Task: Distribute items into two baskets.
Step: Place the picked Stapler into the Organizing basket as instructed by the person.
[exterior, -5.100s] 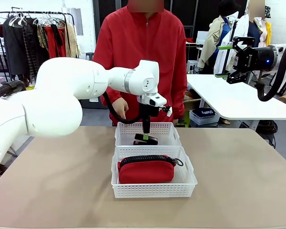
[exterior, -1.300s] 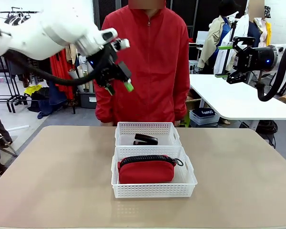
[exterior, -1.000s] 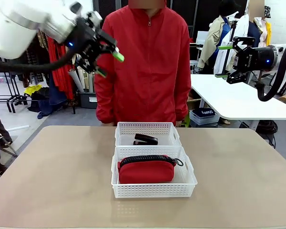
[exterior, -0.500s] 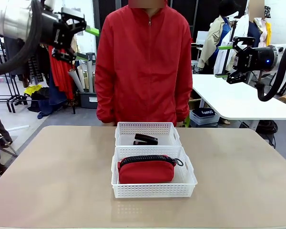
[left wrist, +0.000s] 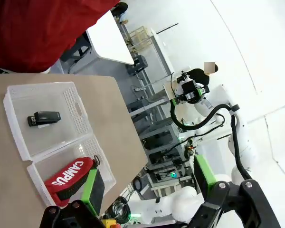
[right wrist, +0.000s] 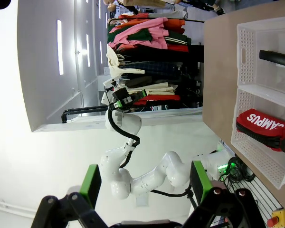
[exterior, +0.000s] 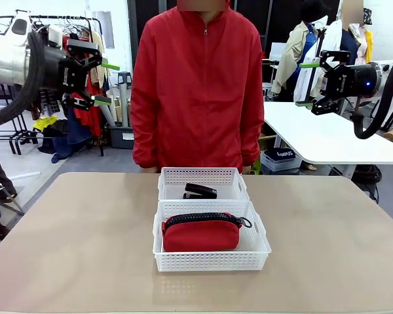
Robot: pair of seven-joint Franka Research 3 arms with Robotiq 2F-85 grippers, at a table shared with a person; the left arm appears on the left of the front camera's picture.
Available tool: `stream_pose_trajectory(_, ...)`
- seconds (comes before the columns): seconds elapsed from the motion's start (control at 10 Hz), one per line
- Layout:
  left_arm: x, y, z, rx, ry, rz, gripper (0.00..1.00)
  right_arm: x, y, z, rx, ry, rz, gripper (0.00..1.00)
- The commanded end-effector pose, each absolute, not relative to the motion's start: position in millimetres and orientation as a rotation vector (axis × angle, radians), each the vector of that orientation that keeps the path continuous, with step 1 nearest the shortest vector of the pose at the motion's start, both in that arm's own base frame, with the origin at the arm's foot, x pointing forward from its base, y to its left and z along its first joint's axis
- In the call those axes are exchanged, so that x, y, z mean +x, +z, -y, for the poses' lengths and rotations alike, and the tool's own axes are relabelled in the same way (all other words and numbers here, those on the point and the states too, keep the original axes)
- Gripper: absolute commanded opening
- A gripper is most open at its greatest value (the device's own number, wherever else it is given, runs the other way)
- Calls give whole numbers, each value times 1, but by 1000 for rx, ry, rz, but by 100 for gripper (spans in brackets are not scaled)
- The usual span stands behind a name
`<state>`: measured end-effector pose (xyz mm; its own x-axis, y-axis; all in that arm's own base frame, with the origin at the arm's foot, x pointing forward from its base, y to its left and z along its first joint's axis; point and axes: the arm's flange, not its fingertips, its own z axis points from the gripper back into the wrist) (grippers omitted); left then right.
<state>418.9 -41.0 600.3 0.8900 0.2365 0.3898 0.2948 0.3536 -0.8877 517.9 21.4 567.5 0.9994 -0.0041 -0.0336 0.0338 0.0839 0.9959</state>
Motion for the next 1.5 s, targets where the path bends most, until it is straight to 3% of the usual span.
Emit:
stream_pose_trajectory(0.0,429,600,52,-1254,-158,526,100,518,570,-22,1489,-29,-12,100)
stream_pose_trajectory(0.1,419,600,41,-1224,-40,504,100,518,570,-22,1489,-29,-12,100)
stream_pose_trajectory(0.4,423,597,42,-1227,-65,498,100,518,570,-22,1489,-29,-12,100)
stream_pose_trajectory(0.8,461,582,44,-1467,9,313,100,518,570,-22,1489,-29,-12,100)
stream_pose_trajectory(1.4,468,584,38,-1522,49,351,100,518,570,-22,1489,-29,-12,100)
